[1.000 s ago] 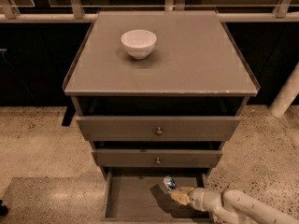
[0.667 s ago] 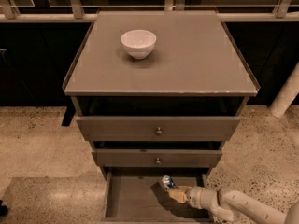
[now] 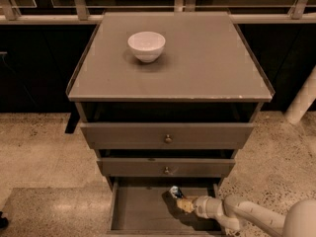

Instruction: Place redbull can into bottom drawer

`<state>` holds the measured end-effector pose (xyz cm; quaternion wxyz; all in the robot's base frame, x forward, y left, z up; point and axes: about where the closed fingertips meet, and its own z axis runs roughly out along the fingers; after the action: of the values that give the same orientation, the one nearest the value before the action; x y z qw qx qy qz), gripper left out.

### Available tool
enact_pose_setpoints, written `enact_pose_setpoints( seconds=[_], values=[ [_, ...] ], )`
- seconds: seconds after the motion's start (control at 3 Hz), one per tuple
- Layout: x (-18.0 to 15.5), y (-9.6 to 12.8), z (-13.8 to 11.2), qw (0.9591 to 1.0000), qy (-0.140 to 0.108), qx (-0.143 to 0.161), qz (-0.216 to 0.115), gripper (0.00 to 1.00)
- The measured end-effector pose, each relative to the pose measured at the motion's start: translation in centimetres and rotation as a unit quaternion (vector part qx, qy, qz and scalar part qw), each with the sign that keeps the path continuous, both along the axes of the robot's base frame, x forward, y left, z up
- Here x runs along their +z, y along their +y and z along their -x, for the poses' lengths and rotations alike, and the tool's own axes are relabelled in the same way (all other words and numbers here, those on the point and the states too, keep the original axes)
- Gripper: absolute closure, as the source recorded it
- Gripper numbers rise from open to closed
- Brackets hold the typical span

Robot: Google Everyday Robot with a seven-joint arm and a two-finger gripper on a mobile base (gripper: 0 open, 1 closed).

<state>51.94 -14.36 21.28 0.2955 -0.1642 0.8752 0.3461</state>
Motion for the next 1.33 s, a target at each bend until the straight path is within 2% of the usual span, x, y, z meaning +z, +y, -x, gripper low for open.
enact_pose_setpoints(
  seconds=[0.67, 1.0, 1.33],
  values=[
    [-3.2, 0.6, -0.4, 0.9997, 0.023, -0.005, 0.001, 1.0],
    [-3.3, 0.6, -0.4, 0.9997, 0.023, -0.005, 0.001, 0.81],
    [-3.3, 0.6, -0.4, 0.9997, 0.023, -0.005, 0.001, 0.58]
  ],
)
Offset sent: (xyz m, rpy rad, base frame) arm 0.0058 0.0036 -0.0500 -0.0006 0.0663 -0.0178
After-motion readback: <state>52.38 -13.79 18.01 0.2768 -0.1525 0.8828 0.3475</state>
